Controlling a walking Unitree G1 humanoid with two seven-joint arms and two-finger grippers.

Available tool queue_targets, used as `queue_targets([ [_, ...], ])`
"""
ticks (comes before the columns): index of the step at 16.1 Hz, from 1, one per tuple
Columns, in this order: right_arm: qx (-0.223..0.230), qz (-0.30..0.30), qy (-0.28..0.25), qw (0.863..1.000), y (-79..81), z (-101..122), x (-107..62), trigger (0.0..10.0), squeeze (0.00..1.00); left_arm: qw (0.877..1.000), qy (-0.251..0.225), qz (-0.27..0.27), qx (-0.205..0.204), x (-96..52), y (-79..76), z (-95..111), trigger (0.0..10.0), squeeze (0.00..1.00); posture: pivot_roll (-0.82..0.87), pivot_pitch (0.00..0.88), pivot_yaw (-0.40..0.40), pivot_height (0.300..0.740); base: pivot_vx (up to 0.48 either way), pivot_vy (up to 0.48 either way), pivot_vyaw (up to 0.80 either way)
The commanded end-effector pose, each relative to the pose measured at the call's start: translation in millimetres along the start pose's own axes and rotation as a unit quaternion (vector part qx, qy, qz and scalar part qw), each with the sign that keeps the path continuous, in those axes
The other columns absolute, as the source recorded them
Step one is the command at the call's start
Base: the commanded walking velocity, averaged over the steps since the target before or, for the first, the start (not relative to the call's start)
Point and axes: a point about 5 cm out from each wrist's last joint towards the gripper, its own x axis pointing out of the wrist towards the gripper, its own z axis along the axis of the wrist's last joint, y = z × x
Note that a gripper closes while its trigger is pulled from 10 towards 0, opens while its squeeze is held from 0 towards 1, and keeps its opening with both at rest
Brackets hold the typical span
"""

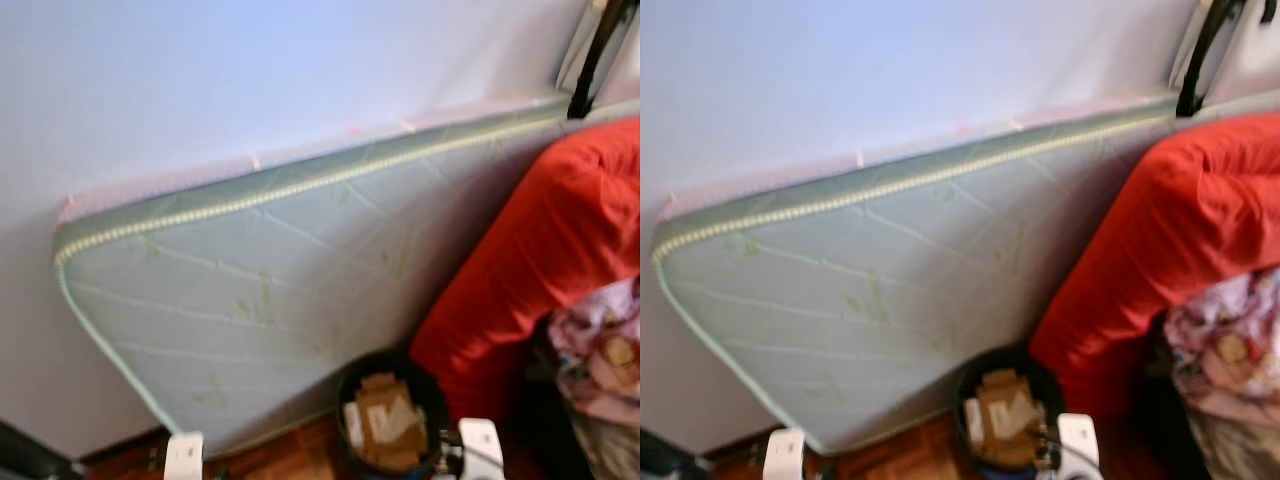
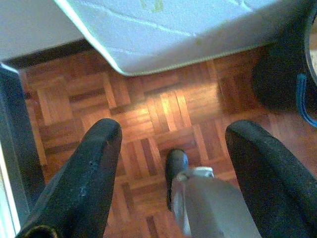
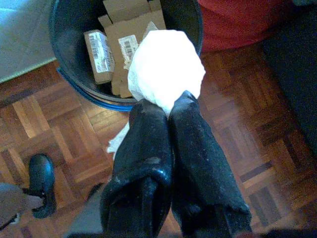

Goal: Clean up the room

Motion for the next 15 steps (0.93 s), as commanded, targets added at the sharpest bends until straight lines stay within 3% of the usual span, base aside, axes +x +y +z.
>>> queue_targets([
  [1,0.008,0.001,-0.001,1.0,3.3,0.3,0.5,10.0,0.0,1.0,0.005,0.006,-0.004,-0.6,4.4,-1.9,10.0,0.0,0.03,0.04,-0.014,0.74,0.251,0.0,0.0],
  [7,0.009,-0.004,-0.002,1.0,2.3,1.3,0.6,10.0,0.0,1.0,0.003,0.007,-0.007,-0.3,4.0,-0.8,10.0,0.0,0.03,0.058,-0.017,0.74,0.132,0.0,0.0],
  [15,0.005,-0.004,-0.003,1.0,1.5,2.2,0.7,10.0,0.0,1.0,0.002,0.006,-0.009,-0.2,3.0,-0.4,10.0,0.0,0.03,0.07,-0.023,0.74,0.262,0.0,0.0],
])
